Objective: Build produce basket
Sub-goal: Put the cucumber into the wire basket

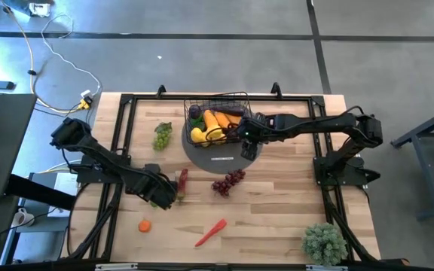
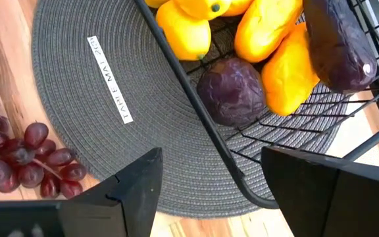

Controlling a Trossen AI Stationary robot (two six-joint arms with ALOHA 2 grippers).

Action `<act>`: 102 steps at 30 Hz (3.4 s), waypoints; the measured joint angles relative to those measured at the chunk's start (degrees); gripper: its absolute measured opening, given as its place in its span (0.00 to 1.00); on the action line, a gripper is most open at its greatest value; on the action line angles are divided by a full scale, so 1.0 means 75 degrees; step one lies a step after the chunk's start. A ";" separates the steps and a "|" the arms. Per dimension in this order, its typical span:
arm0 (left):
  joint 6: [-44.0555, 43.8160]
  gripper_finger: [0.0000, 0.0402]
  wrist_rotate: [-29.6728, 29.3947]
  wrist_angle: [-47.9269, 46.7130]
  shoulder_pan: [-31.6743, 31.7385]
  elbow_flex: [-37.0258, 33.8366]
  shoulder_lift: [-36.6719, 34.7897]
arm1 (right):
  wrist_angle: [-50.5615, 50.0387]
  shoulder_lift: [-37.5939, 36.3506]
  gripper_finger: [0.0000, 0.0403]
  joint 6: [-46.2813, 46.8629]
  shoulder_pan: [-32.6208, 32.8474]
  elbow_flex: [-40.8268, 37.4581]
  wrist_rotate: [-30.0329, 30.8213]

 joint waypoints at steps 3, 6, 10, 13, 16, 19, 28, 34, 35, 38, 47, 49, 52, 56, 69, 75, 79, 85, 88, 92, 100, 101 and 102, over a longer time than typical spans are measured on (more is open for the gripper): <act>-0.0054 0.63 0.0110 0.0050 0.0031 -0.0213 0.0039 | -0.0048 0.0000 0.59 0.0000 0.0000 0.0001 -0.0007; -0.0189 0.63 0.0104 0.0135 0.0035 -0.0427 0.0040 | -0.0048 0.0003 0.59 0.0000 0.0000 0.0000 -0.0010; -0.0262 0.63 0.0163 0.0631 0.0035 -0.0821 0.0040 | -0.0058 0.0003 0.59 0.0003 0.0000 0.0000 -0.0010; -0.0287 0.63 0.0162 0.1234 0.0035 -0.1197 0.0040 | -0.0094 0.0003 0.59 0.0002 0.0000 0.0000 -0.0010; -0.0323 0.63 0.0171 0.1679 0.0035 -0.1532 0.0042 | -0.0097 0.0003 0.59 0.0003 0.0000 0.0000 -0.0010; -0.0302 0.61 0.0197 0.1959 0.0035 -0.1721 0.0028 | -0.0097 0.0003 0.59 0.0003 0.0000 0.0000 -0.0010; 0.0526 0.37 0.0110 0.2192 0.0035 -0.1729 0.0026 | -0.0095 0.0003 0.59 0.0431 0.0000 0.0000 -0.0009; 0.0871 0.28 0.0059 0.2204 0.0035 -0.1754 -0.0122 | -0.0092 0.0003 0.59 0.0796 0.0000 0.0000 0.0018; 0.0879 0.28 0.0047 0.2190 0.0035 -0.1756 -0.0186 | -0.0090 0.0003 0.59 0.0801 0.0000 0.0000 0.0023; 0.0884 0.30 0.0003 0.2105 0.0085 -0.1756 -0.0374 | 0.0002 0.0003 0.59 0.0813 0.0000 0.0000 0.0028; 0.1333 0.30 -0.1018 0.2030 0.0327 -0.1750 -0.1453 | 0.0395 0.0006 0.59 0.1257 0.0000 0.0000 0.0051; 0.1481 0.30 -0.1285 0.2028 0.0425 -0.1746 -0.1728 | 0.0502 0.0006 0.59 0.1280 -0.0003 0.0000 0.0053; 0.1730 0.30 -0.1710 0.2028 0.0588 -0.1744 -0.2113 | 0.0748 0.0006 0.59 0.1290 -0.0026 0.0000 0.0054; 0.2130 0.30 -0.2244 0.2030 0.0826 -0.1744 -0.2659 | 0.1125 0.0006 0.59 0.1456 -0.0113 0.0000 0.0079; 0.4612 0.30 -0.3606 0.2092 0.2211 -0.1741 -0.4426 | 0.2331 0.0006 0.59 0.1480 -0.0803 0.0000 0.0086; 0.6561 0.30 -0.3841 0.2807 0.3120 -0.1738 -0.5039 | 0.3161 0.0006 0.59 0.1455 -0.1137 0.0000 0.0083; 0.7769 0.30 -0.3828 0.3544 0.3773 -0.1738 -0.5212 | 0.3642 0.0006 0.59 0.1299 -0.1383 0.0000 0.0080; 0.9438 0.30 -0.3550 0.4611 0.4755 -0.1738 -0.5246 | 0.3805 0.0006 0.59 0.1274 -0.1722 0.0000 0.0020; 1.0504 0.30 -0.3230 0.5373 0.5348 -0.1738 -0.5215 | 0.3827 0.0006 0.59 0.1274 -0.1825 0.0001 0.0019; 1.1535 0.30 -0.2542 0.6296 0.6185 -0.1738 -0.5142 | 0.4001 0.0006 0.59 0.1253 -0.1943 0.0000 0.0019; 1.2903 0.30 -0.1427 0.7509 0.7500 -0.1735 -0.4850 | 0.4198 0.0006 0.59 0.1253 -0.2092 0.0000 0.0019; 1.3077 0.30 -0.1238 0.7686 0.7627 -0.1736 -0.4808 | 0.4198 0.0006 0.59 0.1253 -0.2090 0.0000 0.0019; 1.3197 0.30 -0.1070 0.7861 0.7740 -0.1736 -0.4768 | 0.4198 0.0006 0.59 0.1255 -0.2090 0.0000 0.0019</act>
